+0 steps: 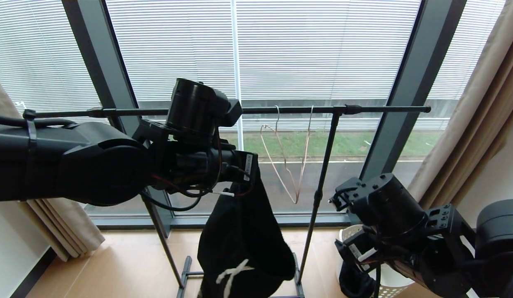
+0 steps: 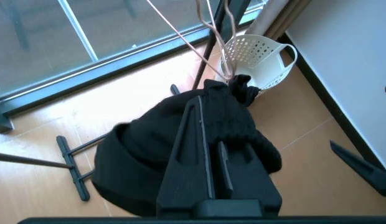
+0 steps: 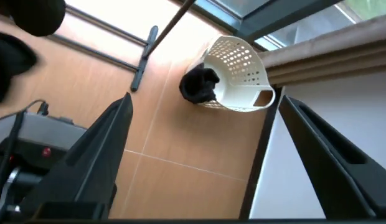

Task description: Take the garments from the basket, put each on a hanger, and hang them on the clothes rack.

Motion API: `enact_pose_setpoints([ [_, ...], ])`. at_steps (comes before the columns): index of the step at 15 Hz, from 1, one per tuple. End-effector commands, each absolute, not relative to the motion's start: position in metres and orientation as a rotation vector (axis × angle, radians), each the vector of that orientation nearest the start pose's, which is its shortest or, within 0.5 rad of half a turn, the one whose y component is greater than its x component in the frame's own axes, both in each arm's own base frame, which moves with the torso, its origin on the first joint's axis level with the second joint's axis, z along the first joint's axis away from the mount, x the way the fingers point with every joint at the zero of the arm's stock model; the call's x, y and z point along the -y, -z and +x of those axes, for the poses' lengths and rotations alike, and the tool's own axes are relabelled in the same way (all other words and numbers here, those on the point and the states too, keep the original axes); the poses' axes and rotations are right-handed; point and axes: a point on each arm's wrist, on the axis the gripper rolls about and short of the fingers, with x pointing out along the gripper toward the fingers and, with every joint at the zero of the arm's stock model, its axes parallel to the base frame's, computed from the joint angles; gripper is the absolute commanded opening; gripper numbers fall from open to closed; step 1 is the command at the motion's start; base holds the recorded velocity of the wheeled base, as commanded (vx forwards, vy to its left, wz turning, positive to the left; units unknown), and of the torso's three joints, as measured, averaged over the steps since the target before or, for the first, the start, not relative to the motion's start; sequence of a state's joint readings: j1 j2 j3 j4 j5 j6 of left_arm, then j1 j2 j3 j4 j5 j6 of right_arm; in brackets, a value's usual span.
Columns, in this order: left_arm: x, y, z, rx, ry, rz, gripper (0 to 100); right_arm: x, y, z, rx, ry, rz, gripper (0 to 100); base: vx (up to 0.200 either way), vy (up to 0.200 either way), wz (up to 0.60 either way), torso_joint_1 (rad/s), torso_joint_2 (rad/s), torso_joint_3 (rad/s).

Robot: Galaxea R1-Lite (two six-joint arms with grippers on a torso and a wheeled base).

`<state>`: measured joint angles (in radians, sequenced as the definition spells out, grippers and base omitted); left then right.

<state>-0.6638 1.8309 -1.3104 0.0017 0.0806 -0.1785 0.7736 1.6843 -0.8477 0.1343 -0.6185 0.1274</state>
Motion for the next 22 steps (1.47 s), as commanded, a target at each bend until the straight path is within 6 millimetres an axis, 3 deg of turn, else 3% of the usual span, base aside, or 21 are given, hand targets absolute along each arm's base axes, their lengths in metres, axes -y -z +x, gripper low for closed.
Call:
enact_pose_setpoints([
  [1,0.219,-0.216,0.28,-0.545,0.526,0.025,0,-0.171,-0.138,0.187,-0.689,-0.274,-0.388,100,0.0,0.0,0.0,0.0,0.0,0.0],
  [2,0.219,-0.216,0.28,-0.545,0.526,0.025,0,-0.171,-0.138,0.187,-0.689,-0.274,-0.388,100,0.0,0.0,0.0,0.0,0.0,0.0],
  [3,0.219,-0.211,0.277,-0.562,0.529,0.034,0,-0.177,-0.148,0.181,-0.575,-0.461,-0.241,100,0.0,0.0,0.0,0.0,0.0,0.0],
  [5,0.218,-0.207,0.275,-0.575,0.525,0.042,0,-0.189,-0.152,0.183,-0.492,-0.543,-0.174,100,0.0,0.0,0.0,0.0,0.0,0.0],
  [8,0.222,-0.205,0.273,-0.579,0.53,0.05,0,-0.204,-0.146,0.189,-0.447,-0.566,-0.112,100,0.0,0.0,0.0,0.0,0.0,0.0],
  [10,0.23,-0.207,0.266,-0.572,0.554,0.059,0,-0.222,-0.13,0.197,-0.433,-0.575,-0.042,100,0.0,0.0,0.0,0.0,0.0,0.0],
  [16,0.235,-0.207,0.262,-0.567,0.562,0.069,0,-0.226,-0.096,0.207,-0.524,-0.535,-0.104,100,0.0,0.0,0.0,0.0,0.0,0.0],
  [22,0.233,-0.21,0.26,-0.563,0.561,0.065,0,-0.209,-0.087,0.215,-0.55,-0.493,-0.181,100,0.0,0.0,0.0,0.0,0.0,0.0],
])
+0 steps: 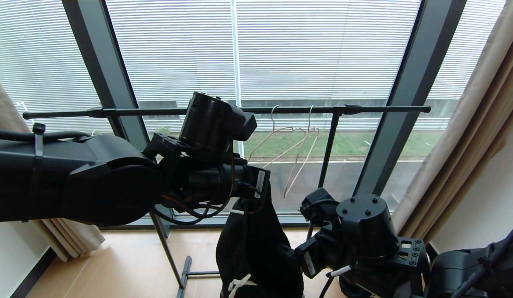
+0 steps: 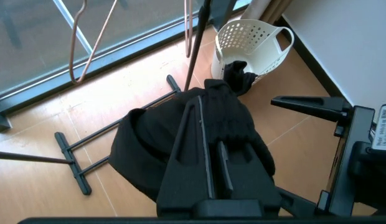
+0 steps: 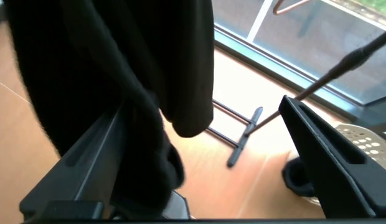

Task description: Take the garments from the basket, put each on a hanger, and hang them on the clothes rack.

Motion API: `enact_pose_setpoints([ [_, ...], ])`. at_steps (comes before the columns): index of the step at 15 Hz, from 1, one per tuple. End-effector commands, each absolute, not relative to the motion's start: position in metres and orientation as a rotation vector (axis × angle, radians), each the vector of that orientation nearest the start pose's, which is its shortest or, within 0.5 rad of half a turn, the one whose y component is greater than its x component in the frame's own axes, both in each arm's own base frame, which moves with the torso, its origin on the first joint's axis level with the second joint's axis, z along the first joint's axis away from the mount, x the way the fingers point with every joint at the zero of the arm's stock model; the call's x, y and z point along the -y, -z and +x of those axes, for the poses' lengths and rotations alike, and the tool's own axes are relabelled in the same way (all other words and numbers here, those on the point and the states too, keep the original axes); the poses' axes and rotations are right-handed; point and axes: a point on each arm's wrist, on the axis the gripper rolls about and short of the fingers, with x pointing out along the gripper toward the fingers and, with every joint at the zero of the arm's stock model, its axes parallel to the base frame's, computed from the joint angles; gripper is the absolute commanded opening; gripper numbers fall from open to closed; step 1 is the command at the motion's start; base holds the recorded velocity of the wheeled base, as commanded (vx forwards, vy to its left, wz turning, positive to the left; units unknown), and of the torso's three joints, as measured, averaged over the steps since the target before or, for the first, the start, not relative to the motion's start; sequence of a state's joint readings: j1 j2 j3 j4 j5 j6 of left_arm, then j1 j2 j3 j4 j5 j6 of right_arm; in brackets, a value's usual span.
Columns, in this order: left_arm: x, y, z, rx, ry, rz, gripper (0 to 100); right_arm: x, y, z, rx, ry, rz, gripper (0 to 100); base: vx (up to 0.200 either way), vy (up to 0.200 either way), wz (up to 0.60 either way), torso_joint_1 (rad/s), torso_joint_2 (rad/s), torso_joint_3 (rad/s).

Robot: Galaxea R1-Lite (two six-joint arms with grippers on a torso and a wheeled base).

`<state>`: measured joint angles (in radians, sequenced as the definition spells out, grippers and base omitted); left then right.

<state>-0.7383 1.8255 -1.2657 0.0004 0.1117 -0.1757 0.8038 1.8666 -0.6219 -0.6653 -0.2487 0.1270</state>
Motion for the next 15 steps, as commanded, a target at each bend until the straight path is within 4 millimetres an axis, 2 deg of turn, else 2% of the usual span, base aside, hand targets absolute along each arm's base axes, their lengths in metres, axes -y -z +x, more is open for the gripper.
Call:
enact_pose_setpoints([
  [1,0.233,-0.21,0.26,-0.563,0.561,0.065,0,-0.208,-0.084,0.215,-0.556,-0.493,-0.193,100,0.0,0.0,0.0,0.0,0.0,0.0],
  [9,0.232,-0.209,0.26,-0.565,0.559,0.064,0,-0.182,-0.07,0.222,-0.591,-0.452,-0.348,100,0.0,0.0,0.0,0.0,0.0,0.0],
  [13,0.232,-0.207,0.26,-0.573,0.559,0.066,0,-0.181,-0.065,0.223,-0.604,-0.455,-0.368,100,0.0,0.0,0.0,0.0,0.0,0.0],
  [14,0.232,-0.207,0.26,-0.573,0.559,0.066,0,-0.181,-0.065,0.223,-0.604,-0.455,-0.368,0,0.0,0.0,0.0,0.0,0.0,0.0],
  [15,0.232,-0.206,0.26,-0.575,0.562,0.066,0,-0.183,-0.06,0.226,-0.613,-0.454,-0.37,0,0.0,0.0,0.0,0.0,0.0,0.0],
])
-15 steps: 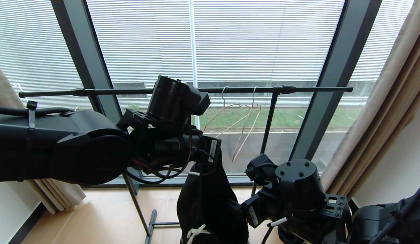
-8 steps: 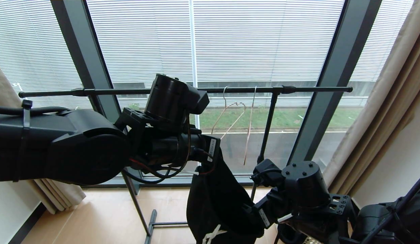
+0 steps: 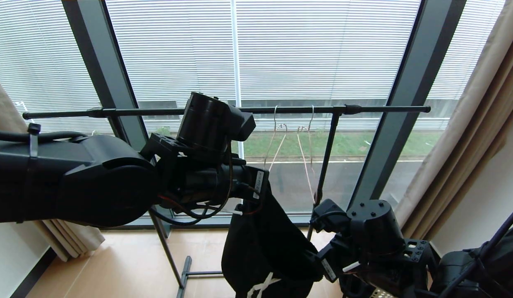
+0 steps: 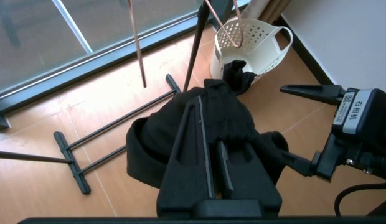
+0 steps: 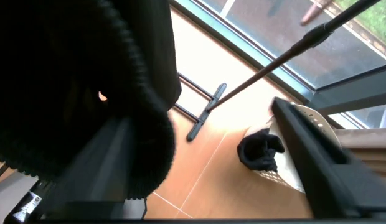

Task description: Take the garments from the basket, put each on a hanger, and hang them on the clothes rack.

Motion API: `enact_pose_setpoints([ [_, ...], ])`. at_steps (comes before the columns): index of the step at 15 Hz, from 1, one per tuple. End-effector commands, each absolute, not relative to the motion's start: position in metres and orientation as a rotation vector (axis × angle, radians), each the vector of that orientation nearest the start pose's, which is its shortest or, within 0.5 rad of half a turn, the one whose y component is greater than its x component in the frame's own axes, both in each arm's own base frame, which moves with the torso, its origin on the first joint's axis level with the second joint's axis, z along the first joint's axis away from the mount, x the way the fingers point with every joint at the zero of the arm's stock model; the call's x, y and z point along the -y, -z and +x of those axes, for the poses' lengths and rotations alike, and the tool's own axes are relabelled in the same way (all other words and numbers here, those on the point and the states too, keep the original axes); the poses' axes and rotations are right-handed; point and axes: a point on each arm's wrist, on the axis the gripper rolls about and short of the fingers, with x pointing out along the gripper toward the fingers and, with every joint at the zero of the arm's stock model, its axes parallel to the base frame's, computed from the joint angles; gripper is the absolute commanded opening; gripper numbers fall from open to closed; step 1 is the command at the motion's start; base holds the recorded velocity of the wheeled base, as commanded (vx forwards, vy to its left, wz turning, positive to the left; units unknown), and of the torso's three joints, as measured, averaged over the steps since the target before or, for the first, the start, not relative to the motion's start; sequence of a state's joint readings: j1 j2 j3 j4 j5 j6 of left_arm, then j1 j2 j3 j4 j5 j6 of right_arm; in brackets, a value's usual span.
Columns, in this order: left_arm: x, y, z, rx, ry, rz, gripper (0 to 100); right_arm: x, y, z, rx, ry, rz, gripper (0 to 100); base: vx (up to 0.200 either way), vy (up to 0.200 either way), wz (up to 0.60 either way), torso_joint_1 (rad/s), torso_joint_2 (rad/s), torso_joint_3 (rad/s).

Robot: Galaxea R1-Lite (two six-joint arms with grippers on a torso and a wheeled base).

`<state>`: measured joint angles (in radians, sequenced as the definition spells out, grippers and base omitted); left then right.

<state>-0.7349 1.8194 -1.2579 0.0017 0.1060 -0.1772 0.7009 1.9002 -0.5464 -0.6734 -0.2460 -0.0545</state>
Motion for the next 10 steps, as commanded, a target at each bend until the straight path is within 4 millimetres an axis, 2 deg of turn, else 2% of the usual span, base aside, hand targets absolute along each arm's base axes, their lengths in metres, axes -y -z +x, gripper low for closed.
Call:
enact_pose_setpoints([
  [1,0.232,-0.206,0.26,-0.576,0.561,0.067,0,-0.184,-0.058,0.227,-0.617,-0.452,-0.372,0,0.0,0.0,0.0,0.0,0.0,0.0],
  [5,0.232,-0.206,0.26,-0.578,0.562,0.065,0,-0.179,-0.062,0.231,-0.608,-0.431,-0.358,0,0.0,0.0,0.0,0.0,0.0,0.0],
  [9,0.229,-0.197,0.258,-0.604,0.56,0.086,0,-0.161,-0.08,0.243,-0.557,-0.361,-0.308,0,0.0,0.0,0.0,0.0,0.0,0.0],
  [10,0.229,-0.193,0.257,-0.613,0.565,0.106,100,-0.156,-0.088,0.244,-0.54,-0.353,-0.295,0,0.0,0.0,0.0,0.0,0.0,0.0],
])
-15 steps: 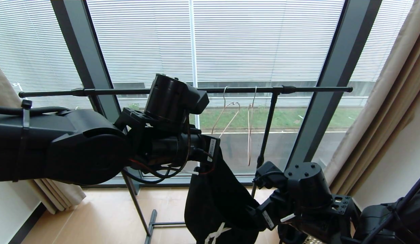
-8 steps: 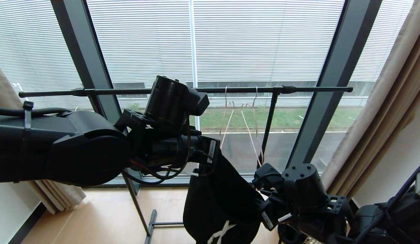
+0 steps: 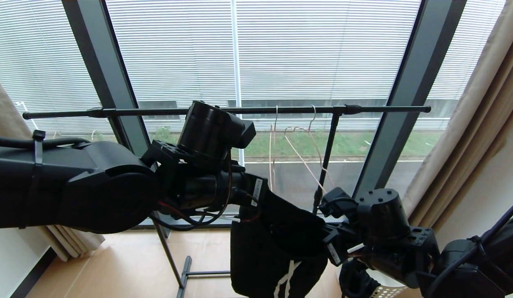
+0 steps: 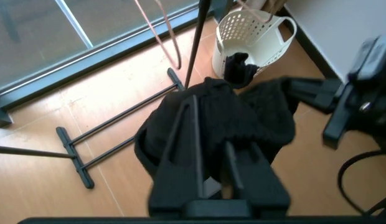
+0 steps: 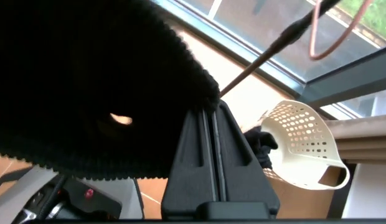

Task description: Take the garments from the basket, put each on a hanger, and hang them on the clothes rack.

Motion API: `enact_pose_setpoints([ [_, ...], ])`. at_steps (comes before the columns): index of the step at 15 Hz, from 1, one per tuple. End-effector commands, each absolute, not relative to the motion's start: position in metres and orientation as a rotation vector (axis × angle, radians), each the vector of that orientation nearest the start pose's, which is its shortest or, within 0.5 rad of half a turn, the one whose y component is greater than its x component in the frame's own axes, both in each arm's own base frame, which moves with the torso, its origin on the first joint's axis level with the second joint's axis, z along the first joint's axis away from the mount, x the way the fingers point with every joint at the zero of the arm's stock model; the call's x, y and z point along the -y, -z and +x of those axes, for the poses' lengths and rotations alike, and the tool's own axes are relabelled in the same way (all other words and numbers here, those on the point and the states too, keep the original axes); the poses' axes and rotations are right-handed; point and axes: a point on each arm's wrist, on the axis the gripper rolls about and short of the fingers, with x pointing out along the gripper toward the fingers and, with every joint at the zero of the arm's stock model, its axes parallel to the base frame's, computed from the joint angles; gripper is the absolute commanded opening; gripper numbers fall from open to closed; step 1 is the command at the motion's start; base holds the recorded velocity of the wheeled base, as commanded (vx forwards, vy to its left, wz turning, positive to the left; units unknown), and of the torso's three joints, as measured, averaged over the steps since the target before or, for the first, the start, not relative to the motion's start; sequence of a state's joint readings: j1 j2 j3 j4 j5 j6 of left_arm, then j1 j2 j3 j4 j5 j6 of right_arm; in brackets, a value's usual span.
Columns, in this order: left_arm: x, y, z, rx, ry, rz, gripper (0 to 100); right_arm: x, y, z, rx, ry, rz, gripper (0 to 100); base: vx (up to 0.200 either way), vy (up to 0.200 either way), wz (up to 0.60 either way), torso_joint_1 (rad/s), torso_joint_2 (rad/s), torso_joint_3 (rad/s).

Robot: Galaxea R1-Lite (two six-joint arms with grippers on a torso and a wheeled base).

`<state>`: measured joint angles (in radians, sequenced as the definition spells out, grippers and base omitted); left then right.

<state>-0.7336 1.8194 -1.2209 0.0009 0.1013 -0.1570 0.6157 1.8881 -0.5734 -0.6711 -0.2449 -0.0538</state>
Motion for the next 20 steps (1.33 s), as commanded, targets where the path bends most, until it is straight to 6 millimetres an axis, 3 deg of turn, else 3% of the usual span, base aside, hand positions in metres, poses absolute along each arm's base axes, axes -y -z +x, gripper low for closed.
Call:
enact_pose_setpoints([
  [1,0.229,-0.191,0.257,-0.617,0.567,0.115,100,-0.156,-0.088,0.244,-0.537,-0.352,-0.294,0,0.0,0.0,0.0,0.0,0.0,0.0],
  [9,0.218,-0.17,0.252,-0.696,0.62,0.167,100,-0.122,-0.123,0.265,-0.432,-0.21,-0.215,0,0.0,0.0,0.0,0.0,0.0,0.0],
  [12,0.199,-0.191,0.243,-0.703,0.85,0.038,100,-0.113,-0.129,0.269,-0.412,-0.178,-0.2,0,0.0,0.0,0.0,0.0,0.0,0.0],
  [14,0.193,-0.192,0.246,-0.71,0.887,0.01,100,-0.113,-0.129,0.269,-0.412,-0.178,-0.2,0,0.0,0.0,0.0,0.0,0.0,0.0],
  [17,0.195,-0.182,0.255,-0.733,0.855,0.016,100,-0.112,-0.132,0.266,-0.404,-0.177,-0.201,0,0.0,0.0,0.0,0.0,0.0,0.0],
  [20,0.212,-0.166,0.269,-0.708,0.595,0.081,100,-0.109,-0.134,0.26,-0.4,-0.182,-0.239,0,0.0,0.0,0.0,0.0,0.0,0.0],
])
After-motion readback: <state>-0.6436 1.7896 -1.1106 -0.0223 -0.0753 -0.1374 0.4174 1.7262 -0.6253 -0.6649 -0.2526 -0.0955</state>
